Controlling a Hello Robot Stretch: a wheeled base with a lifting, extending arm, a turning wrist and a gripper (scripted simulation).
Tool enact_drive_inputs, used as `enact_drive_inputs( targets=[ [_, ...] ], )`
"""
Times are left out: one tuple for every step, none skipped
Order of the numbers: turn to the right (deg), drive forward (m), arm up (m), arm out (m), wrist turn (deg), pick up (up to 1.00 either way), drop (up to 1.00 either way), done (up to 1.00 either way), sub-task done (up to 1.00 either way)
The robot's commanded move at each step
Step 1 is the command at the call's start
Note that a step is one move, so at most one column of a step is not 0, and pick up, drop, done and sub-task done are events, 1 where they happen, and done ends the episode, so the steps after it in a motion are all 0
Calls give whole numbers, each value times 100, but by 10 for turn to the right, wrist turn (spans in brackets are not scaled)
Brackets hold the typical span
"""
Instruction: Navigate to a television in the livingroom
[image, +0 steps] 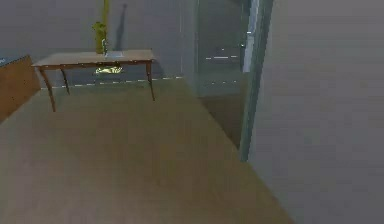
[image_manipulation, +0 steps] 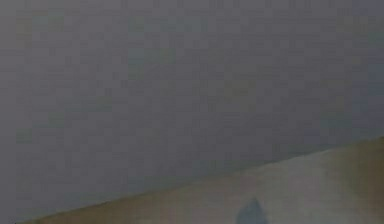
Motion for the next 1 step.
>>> enact_drive_inputs(
  targets=[
    [0, 100, 0, 0, 0, 0, 0, 0, 0]
  ],
)
